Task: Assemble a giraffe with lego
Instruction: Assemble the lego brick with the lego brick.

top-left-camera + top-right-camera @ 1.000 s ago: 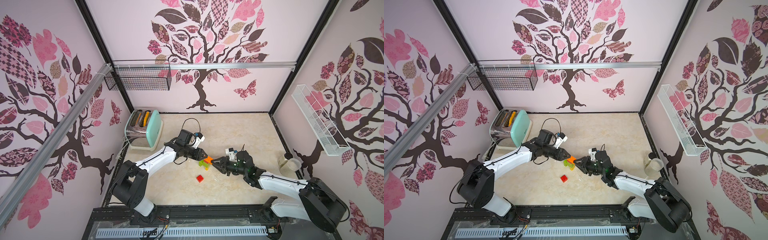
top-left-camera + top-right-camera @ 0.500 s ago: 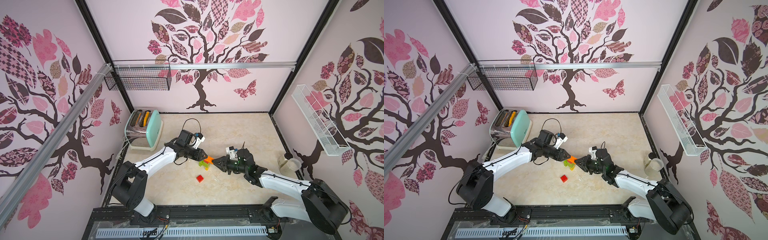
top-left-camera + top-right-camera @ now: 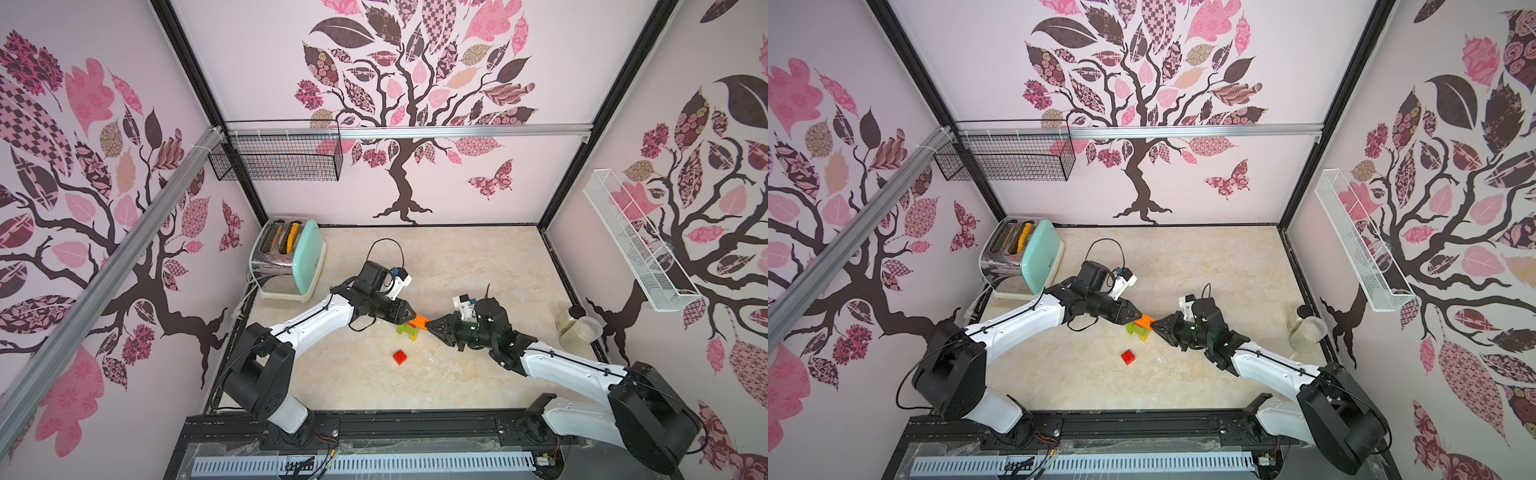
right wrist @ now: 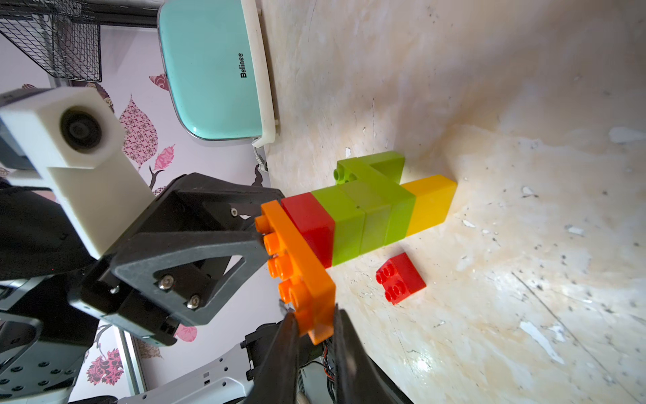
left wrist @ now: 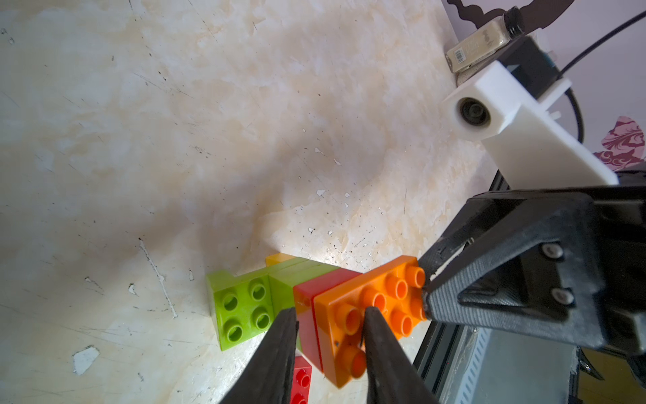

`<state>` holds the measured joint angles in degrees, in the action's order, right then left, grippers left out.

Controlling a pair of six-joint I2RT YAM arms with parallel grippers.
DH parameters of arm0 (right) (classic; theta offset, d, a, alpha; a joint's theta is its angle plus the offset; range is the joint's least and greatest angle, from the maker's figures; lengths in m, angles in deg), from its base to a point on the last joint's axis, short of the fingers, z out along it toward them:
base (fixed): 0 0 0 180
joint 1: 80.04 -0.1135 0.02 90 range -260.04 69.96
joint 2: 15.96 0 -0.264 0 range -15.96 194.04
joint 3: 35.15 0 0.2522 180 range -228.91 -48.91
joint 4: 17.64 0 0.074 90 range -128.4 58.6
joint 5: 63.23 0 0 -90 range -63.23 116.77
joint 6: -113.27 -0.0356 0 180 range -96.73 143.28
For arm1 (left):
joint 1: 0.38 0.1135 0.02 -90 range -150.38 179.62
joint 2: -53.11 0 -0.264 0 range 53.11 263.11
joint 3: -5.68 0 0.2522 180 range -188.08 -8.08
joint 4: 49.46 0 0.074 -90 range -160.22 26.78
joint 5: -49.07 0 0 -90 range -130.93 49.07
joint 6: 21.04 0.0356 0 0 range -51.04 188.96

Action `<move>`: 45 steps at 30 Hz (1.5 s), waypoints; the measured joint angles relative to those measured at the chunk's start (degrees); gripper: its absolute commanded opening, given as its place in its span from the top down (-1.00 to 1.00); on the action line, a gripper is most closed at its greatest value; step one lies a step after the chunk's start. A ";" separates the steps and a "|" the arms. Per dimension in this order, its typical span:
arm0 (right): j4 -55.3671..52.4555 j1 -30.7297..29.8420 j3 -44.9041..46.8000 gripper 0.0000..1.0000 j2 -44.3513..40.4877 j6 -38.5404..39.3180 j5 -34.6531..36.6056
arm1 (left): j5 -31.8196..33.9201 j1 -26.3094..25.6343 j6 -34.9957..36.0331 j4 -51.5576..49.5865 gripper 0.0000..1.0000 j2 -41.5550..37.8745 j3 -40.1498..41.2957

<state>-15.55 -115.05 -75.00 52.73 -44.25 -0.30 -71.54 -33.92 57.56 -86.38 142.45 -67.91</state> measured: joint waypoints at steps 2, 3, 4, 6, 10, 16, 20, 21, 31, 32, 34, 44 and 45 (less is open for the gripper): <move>-0.81 0.02 -0.66 0.54 0.37 0.48 0.17 | 0.33 0.00 0.37 0.63 0.32 0.04 0.20; -1.18 0.04 -1.01 0.51 0.72 0.81 0.13 | 0.42 0.00 0.52 0.98 0.32 0.04 0.35; -1.42 0.07 -1.49 0.49 1.27 1.03 -0.11 | 0.61 0.00 0.61 1.36 0.32 0.09 0.50; -1.92 0.07 -2.49 0.44 2.40 1.75 -0.42 | 0.90 0.17 0.76 2.36 0.34 0.37 0.66; -3.41 0.11 -3.63 0.34 2.80 2.84 -0.46 | 0.68 0.39 0.70 5.49 0.44 1.81 0.52; -14.47 0.48 -5.35 0.22 -4.72 7.76 2.32 | 0.15 0.57 0.50 8.11 0.50 2.86 0.37; -21.14 0.48 -7.32 0.18 -11.56 11.74 4.20 | 0.17 0.66 0.57 8.96 0.50 2.80 0.83; -22.01 0.48 -7.61 0.17 -12.52 12.55 4.37 | 0.17 0.66 0.59 9.14 0.49 2.73 0.98; -36.74 -15.72 -19.63 -0.09 -7.30 27.54 15.50 | -0.28 1.97 0.59 9.92 0.43 0.15 4.24; -37.48 -18.47 -21.33 -0.13 -5.44 29.18 17.49 | -0.33 2.14 0.46 10.08 0.40 0.17 4.33; -38.23 -22.64 -23.65 -0.21 -1.95 31.52 21.11 | -0.55 2.40 0.15 10.34 0.37 0.17 4.52; -40.09 -27.76 -26.58 -0.29 15.67 35.71 30.91 | 0.66 2.82 -1.01 8.20 0.04 0.31 3.58; -40.22 -27.78 -26.86 -0.29 16.41 35.82 31.36 | 0.96 2.89 -1.09 7.54 0.01 0.31 3.30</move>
<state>-55.76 -142.83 -101.86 69.14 -8.43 31.07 -70.57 -31.04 56.47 -78.84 142.76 -64.61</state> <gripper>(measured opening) 0.645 0.474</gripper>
